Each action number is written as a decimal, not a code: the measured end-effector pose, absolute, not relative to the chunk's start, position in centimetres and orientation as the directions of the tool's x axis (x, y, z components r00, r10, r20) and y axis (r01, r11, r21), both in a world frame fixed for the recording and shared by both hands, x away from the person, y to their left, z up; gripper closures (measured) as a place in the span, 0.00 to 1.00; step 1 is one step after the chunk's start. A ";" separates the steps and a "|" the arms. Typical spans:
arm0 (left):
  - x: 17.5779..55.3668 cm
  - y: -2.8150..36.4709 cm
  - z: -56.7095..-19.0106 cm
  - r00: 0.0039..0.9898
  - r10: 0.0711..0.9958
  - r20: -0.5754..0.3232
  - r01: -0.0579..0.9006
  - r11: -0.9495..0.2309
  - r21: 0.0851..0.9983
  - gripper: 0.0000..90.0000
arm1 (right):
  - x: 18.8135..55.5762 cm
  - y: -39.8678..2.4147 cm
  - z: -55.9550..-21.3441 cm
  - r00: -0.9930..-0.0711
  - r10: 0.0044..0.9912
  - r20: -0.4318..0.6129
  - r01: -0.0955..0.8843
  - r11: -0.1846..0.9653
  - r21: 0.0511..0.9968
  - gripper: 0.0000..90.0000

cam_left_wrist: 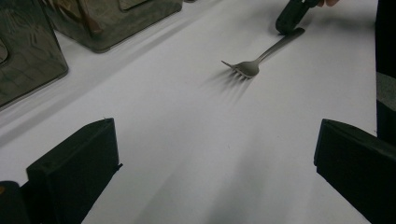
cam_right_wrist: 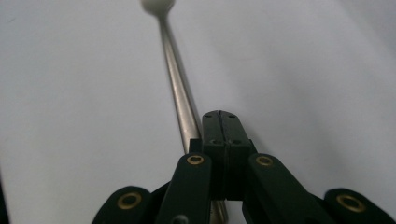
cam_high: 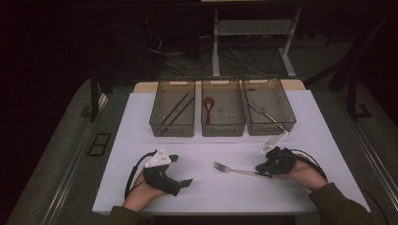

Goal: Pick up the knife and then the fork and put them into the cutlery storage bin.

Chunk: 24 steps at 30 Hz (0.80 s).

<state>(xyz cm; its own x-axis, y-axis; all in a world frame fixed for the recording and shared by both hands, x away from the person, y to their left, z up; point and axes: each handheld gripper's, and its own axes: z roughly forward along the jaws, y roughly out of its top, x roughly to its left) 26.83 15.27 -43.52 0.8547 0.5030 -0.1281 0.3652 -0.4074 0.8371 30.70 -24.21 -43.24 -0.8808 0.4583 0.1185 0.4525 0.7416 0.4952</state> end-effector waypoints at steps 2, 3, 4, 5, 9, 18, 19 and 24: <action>26.8 15.3 -43.5 0.855 0.502 -0.129 0.365 -0.406 0.838 0.00 | 30.3 -24.2 -43.2 -0.889 0.443 0.115 0.438 0.751 0.494 0.99; 26.8 15.3 -43.5 0.856 0.501 -0.128 0.364 -0.407 0.838 0.00 | 30.1 -24.2 -43.2 -0.891 0.438 0.119 0.436 0.755 0.490 0.99; 26.9 15.3 -43.6 0.855 0.502 -0.129 0.365 -0.407 0.837 0.00 | 30.0 -24.2 -43.1 -0.893 0.434 0.119 0.434 0.758 0.487 0.99; 26.9 15.3 -43.6 0.855 0.503 -0.128 0.366 -0.408 0.836 0.00 | 29.9 -24.1 -43.1 -0.893 0.435 0.118 0.434 0.759 0.486 0.99; 26.9 15.3 -43.6 0.855 0.503 -0.128 0.365 -0.408 0.837 0.00 | 30.1 -24.4 -42.6 -0.891 0.436 0.124 0.434 0.743 0.510 0.97; 26.9 15.2 -43.6 0.856 0.501 -0.127 0.364 -0.410 0.836 0.00 | 30.4 -23.2 -40.9 -0.906 0.406 0.121 0.406 0.750 0.522 0.69; 26.9 15.2 -43.6 0.856 0.501 -0.127 0.364 -0.411 0.836 0.00 | 30.5 -22.8 -40.9 -0.908 0.402 0.119 0.402 0.756 0.517 0.69; 26.9 15.1 -43.7 0.858 0.498 -0.129 0.365 -0.413 0.834 0.00 | 31.1 -21.0 -40.7 -0.926 0.368 0.089 0.362 0.795 0.487 0.70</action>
